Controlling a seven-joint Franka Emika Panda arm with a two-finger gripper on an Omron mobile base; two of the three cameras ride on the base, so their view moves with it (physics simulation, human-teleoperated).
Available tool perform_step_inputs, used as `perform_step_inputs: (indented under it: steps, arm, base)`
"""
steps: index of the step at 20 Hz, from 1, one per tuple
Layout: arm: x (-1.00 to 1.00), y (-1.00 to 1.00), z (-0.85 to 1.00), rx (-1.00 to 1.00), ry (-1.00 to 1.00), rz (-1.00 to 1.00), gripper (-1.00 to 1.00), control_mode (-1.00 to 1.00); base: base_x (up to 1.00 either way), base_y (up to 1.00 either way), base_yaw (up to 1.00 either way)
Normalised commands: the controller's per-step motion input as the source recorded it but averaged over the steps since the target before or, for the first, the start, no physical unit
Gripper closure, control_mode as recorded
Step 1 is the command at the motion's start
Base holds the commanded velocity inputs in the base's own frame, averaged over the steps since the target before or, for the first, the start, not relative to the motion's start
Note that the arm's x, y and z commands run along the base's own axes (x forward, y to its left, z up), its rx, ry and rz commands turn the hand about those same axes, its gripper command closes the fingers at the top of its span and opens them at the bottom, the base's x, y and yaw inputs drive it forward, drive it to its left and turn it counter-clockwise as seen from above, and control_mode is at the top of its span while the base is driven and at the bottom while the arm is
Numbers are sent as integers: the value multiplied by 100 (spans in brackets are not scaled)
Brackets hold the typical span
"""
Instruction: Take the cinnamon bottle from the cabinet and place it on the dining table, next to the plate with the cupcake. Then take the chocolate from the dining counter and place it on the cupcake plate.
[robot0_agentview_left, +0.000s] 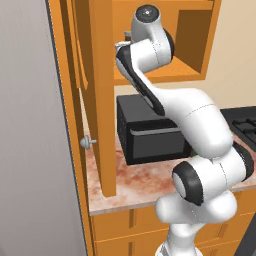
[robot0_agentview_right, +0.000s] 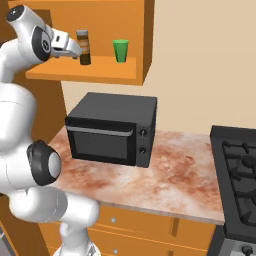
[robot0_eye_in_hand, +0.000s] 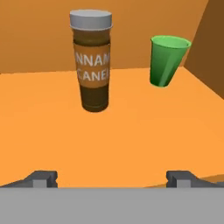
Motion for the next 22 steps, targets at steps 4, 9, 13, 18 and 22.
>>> perform_step_inputs:
  steps: [4, 9, 13, 18, 22]
  arm:
    - [68, -24, 8, 6, -3, -5, -100, -100]
    - [61, -3, -23, 0, -7, 2, -100, -100]
    - [51, 3, -17, 0, -8, 11, -100, -100]
    - [68, 0, -8, 0, -9, 5, -100, -100]
    - [84, 0, -5, 0, 0, 0, -100, -100]
  base:
    - [0, 0, 0]
    - [0, 0, 0]
    - [0, 0, 0]
    - [0, 0, 0]
    - [0, 0, 0]
